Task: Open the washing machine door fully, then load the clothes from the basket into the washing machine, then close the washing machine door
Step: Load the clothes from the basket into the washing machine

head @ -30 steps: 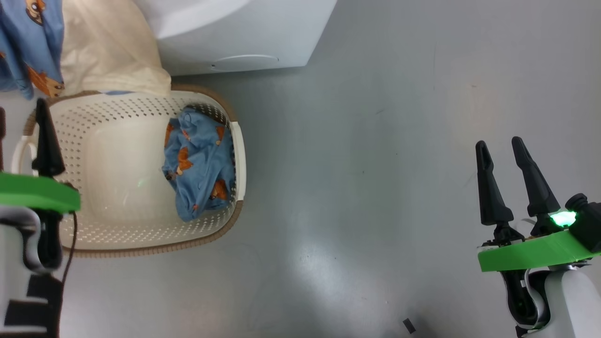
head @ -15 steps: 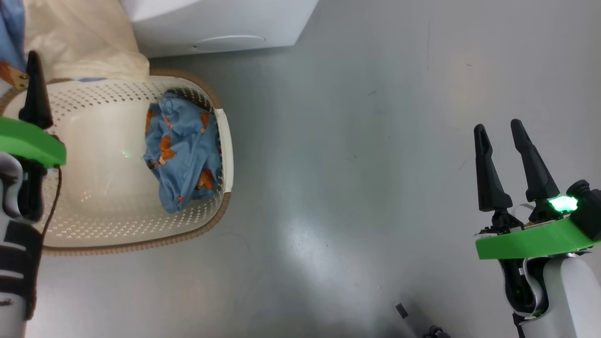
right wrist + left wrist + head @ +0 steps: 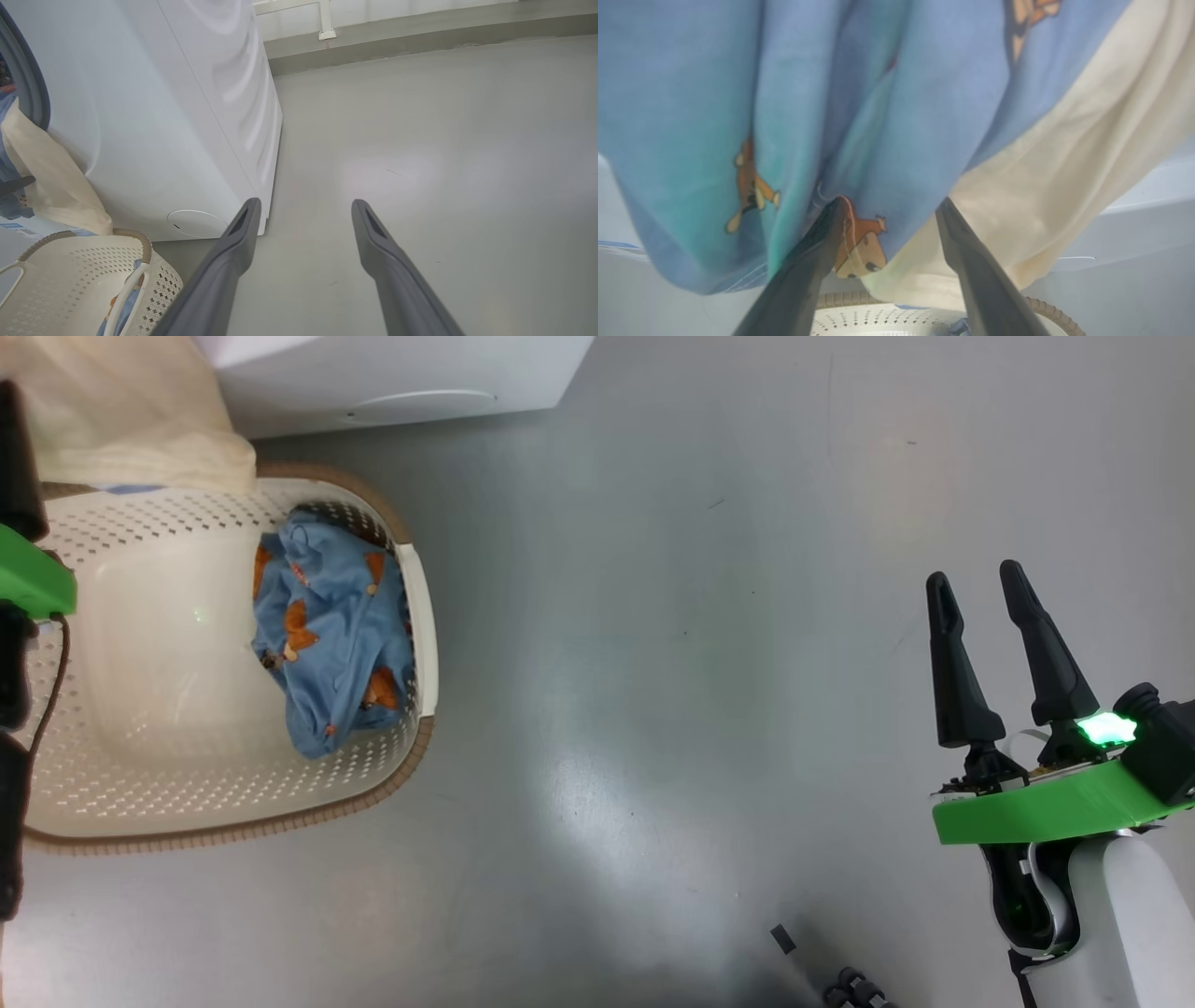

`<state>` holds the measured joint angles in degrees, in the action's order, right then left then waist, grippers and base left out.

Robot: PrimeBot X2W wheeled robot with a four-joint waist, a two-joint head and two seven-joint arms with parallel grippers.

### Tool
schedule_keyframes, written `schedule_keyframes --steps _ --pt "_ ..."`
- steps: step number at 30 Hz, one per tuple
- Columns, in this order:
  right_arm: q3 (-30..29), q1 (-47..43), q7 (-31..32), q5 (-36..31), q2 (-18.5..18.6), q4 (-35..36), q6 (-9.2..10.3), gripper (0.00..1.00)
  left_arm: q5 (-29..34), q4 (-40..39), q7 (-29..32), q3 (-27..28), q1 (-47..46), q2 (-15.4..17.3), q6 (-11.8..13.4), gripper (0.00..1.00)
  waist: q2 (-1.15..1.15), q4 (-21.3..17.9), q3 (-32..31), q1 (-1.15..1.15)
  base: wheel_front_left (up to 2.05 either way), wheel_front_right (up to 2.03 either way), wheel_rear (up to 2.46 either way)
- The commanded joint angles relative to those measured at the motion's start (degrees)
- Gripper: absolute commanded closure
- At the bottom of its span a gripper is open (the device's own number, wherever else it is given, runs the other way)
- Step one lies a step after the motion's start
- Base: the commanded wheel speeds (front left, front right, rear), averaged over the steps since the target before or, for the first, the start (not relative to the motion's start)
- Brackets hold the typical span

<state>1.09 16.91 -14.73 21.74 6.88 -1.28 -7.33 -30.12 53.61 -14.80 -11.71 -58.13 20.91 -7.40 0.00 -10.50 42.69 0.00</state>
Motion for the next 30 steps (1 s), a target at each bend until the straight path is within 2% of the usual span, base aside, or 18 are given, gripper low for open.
schedule_keyframes --steps 1,2,4,11,17,18,24,30 --pt "1.22 -0.66 -0.27 -0.29 0.06 1.32 -0.16 0.0 -0.45 -0.34 -0.19 0.94 -0.66 3.31 -0.09 0.38 0.0 -0.22 -0.05 0.0 0.0 0.0 0.0" --pt "1.25 -0.68 -0.27 -0.28 0.05 1.3 -0.16 0.0 -0.63 -0.29 -0.19 0.96 -0.78 3.33 -0.09 0.62 0.0 -0.27 -0.1 0.0 0.0 0.0 0.0" --pt "1.24 -0.72 -0.27 -0.29 0.02 1.27 -0.16 0.0 -1.24 -0.29 -0.19 1.28 -0.88 3.32 -0.09 1.0 0.0 -0.34 -0.18 0.0 0.0 0.0 0.0" --pt "0.88 -0.98 -0.27 -0.34 -0.06 1.25 -0.16 0.0 -4.2 -1.77 -0.19 3.41 0.62 3.22 -0.09 1.0 0.0 0.06 -0.8 0.0 0.0 0.0 0.0" --pt "0.87 -0.97 -0.27 -0.4 -0.05 1.29 -0.16 0.0 -4.9 -2.72 -0.19 8.87 1.93 2.62 -0.09 1.0 0.0 0.64 -1.3 0.0 0.0 0.0 0.0" --pt "0.9 -0.93 -0.27 -0.38 -0.05 1.29 -0.16 0.0 -4.74 -3.7 -0.19 11.88 2.42 2.02 -0.09 1.0 0.0 0.85 -1.49 0.0 0.0 0.0 0.0" --pt "0.99 -0.87 -0.27 -0.36 -0.24 1.2 -0.16 0.0 -1.6 -10.24 -0.19 19.04 4.46 -0.63 -0.09 1.0 0.0 1.28 -2.11 0.0 0.0 0.0 0.0" --pt "1.04 -0.83 -0.27 -0.21 -0.61 1.09 -0.16 0.0 1.48 -20.01 -0.19 21.17 6.48 -3.69 -0.09 1.0 0.0 1.44 -2.57 0.0 0.0 0.0 0.0"
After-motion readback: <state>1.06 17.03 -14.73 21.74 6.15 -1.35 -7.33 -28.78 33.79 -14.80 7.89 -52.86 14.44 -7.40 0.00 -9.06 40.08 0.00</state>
